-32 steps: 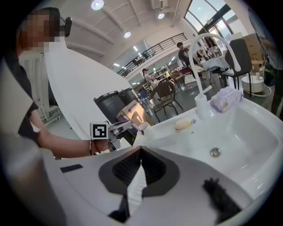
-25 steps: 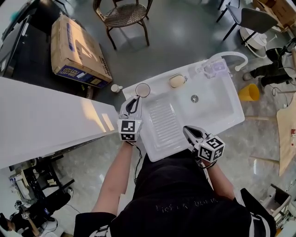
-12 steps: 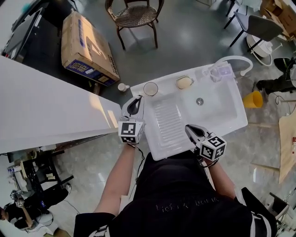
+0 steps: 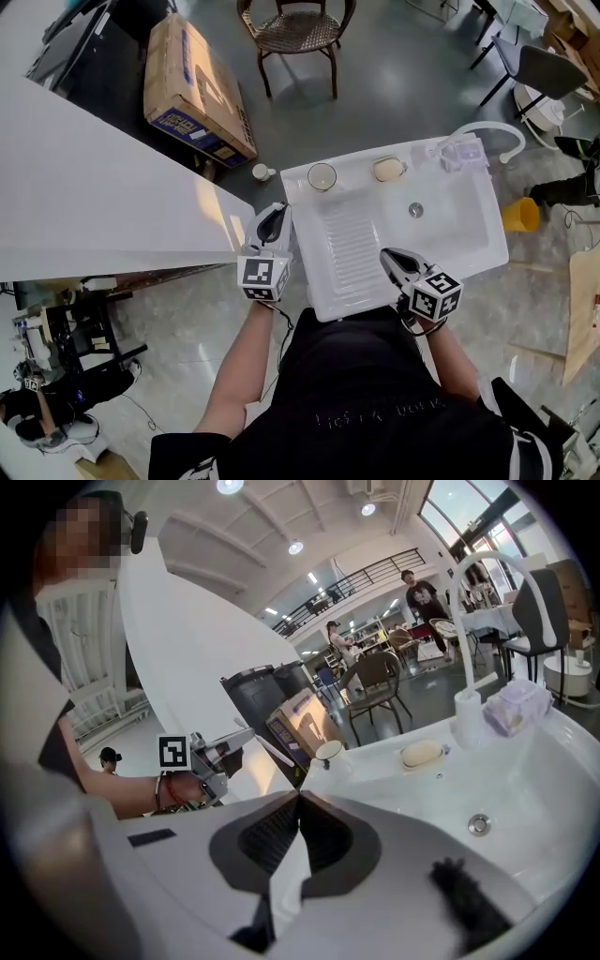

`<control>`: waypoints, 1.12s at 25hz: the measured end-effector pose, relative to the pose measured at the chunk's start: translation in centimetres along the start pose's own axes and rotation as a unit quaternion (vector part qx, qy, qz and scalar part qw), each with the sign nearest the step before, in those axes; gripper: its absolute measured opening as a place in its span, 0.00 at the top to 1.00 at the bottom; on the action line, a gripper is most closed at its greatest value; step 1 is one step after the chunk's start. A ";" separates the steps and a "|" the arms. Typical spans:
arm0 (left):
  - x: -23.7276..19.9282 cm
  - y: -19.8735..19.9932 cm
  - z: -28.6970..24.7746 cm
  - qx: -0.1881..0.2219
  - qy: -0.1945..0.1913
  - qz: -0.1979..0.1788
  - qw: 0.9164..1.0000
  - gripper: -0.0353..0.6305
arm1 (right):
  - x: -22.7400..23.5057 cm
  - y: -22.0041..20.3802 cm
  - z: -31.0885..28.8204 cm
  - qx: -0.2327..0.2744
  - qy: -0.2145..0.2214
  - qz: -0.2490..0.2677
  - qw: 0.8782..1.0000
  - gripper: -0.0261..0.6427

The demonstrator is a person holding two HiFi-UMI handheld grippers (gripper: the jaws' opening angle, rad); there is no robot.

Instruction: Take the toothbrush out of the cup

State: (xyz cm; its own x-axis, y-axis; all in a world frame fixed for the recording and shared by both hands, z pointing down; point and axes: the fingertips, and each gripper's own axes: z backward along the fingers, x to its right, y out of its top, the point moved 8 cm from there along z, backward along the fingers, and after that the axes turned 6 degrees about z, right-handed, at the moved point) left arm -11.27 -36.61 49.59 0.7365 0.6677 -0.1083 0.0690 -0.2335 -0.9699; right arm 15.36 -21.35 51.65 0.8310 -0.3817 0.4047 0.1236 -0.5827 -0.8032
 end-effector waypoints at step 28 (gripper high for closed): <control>6.3 -1.6 7.3 -0.012 -0.083 0.014 0.996 0.91 | -1.7 -0.2 -1.8 -0.014 0.020 0.014 1.000 0.94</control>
State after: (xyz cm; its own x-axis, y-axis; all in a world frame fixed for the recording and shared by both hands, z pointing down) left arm -11.62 -26.87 48.84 0.6164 0.7683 -0.1723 0.0665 -0.2689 -0.9609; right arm 12.91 -21.87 51.87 0.8114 -0.4261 0.4001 0.0851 -0.5912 -0.8020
